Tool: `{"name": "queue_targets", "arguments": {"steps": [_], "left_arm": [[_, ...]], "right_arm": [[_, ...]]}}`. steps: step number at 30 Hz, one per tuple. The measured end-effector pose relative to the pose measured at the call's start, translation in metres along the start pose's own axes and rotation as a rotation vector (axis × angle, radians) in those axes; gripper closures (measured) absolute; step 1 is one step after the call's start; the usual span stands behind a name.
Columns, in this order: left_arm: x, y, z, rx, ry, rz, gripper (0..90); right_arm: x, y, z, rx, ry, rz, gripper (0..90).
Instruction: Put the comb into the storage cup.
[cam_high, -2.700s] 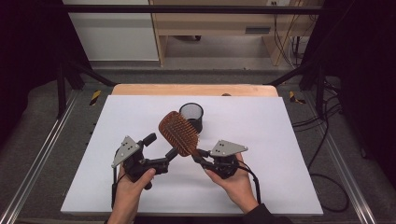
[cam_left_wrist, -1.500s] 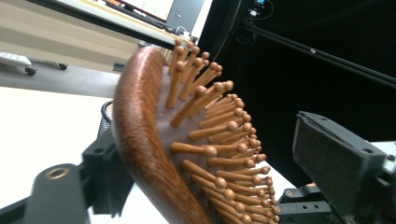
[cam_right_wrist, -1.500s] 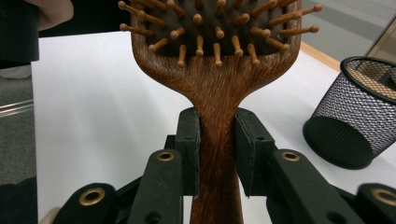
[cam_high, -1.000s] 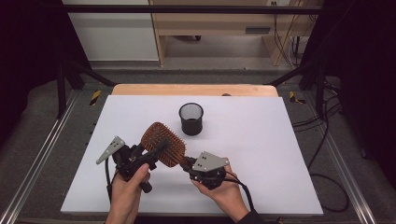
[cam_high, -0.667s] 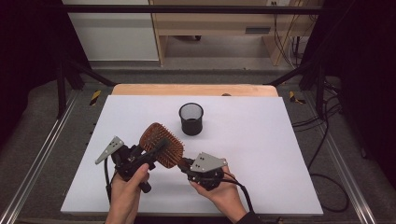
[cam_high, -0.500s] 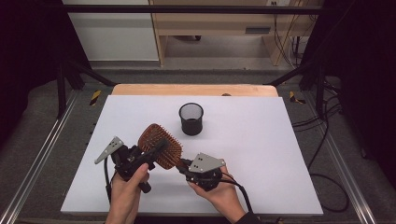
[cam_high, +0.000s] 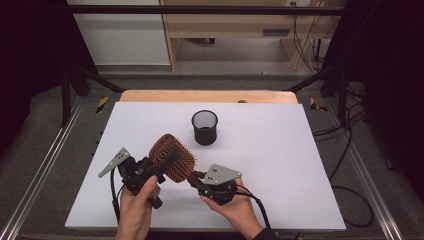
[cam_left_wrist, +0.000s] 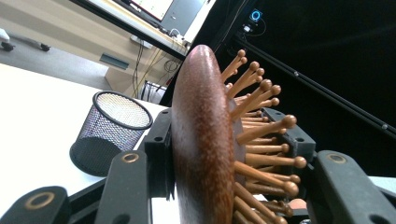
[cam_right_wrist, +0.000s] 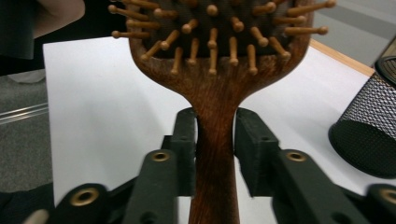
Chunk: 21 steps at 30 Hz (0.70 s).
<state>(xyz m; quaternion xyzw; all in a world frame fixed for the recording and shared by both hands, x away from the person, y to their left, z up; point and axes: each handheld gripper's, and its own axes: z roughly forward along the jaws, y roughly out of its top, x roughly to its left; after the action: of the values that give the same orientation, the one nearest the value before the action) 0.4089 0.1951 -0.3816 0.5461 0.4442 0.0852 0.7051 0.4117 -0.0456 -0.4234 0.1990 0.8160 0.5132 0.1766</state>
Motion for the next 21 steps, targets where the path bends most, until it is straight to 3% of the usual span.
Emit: {"name": "queue_targets", "arguments": {"steps": [8, 12, 17, 21], "left_arm": [[0.009, 0.009, -0.009, -0.052, 0.041, -0.003, 50.1], [0.014, 0.014, -0.015, -0.081, 0.078, 0.01, 50.1], [0.018, 0.02, -0.023, -0.121, 0.131, 0.046, 50.0], [0.021, 0.023, -0.027, -0.14, 0.147, 0.031, 50.0]], "right_arm": [[-0.005, -0.001, -0.004, -0.004, -0.008, 0.026, 48.3], [-0.009, -0.003, -0.002, 0.027, -0.015, 0.039, 45.3], [-0.016, -0.006, 0.0, 0.035, -0.035, 0.095, 35.7], [-0.021, -0.01, 0.004, 0.068, -0.073, 0.144, 22.8]]}}
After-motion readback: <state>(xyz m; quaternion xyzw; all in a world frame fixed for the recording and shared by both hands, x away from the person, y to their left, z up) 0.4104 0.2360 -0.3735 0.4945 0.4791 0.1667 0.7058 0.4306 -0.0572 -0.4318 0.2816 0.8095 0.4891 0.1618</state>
